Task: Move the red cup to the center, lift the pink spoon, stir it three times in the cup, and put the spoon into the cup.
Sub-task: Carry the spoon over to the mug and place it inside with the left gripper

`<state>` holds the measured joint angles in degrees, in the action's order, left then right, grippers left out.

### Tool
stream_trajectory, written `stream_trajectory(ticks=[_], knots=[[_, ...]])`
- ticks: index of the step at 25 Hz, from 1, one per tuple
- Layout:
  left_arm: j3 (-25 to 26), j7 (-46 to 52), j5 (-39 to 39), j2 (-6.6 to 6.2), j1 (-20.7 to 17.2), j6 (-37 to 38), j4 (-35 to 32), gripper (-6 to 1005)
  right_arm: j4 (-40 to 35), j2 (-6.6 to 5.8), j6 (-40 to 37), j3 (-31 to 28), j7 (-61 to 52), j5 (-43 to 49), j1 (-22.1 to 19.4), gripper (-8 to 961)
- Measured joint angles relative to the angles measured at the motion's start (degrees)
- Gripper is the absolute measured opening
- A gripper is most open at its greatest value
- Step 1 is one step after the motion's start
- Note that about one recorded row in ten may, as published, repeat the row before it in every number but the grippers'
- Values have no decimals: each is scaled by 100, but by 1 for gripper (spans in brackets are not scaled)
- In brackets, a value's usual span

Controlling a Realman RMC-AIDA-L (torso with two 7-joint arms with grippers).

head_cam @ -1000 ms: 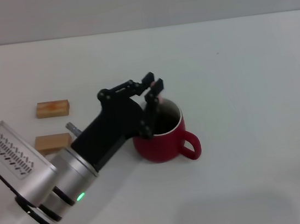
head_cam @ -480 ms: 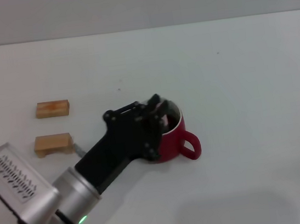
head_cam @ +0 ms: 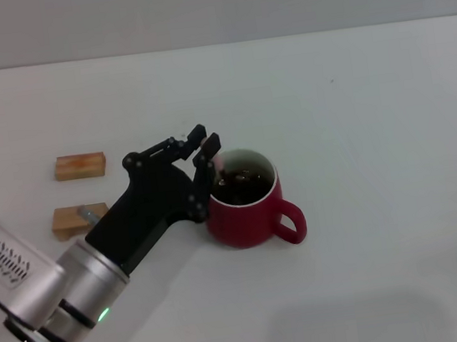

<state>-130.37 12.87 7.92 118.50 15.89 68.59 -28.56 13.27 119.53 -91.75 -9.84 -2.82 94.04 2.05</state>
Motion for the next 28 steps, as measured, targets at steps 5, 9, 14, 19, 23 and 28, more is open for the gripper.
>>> stream_trajectory(ticks=[5, 9, 14, 19, 23, 28], knots=[[-32, 18, 3, 27, 206, -26, 33, 269, 0, 0, -7, 0, 0, 0, -27, -1], [-100, 34, -35, 38, 307, -30, -7, 272, 0, 0, -24, 0, 0, 0, -29, 0], [-260, 21, -29, 51, 300, -26, -24, 275, 0, -4, -26, 0, 0, 0, -29, 0], [-214, 54, 58, 38, 93, 211, -85, 279, 0, -6, -28, 0, 0, 0, -37, 0], [-192, 115, 300, 34, -56, 195, -171, 282, 0, -16, -33, 0, 0, 0, -38, 0], [-191, 140, 375, 22, -31, 147, -125, 318, 0, -18, -40, 0, 0, 0, -31, 0]])
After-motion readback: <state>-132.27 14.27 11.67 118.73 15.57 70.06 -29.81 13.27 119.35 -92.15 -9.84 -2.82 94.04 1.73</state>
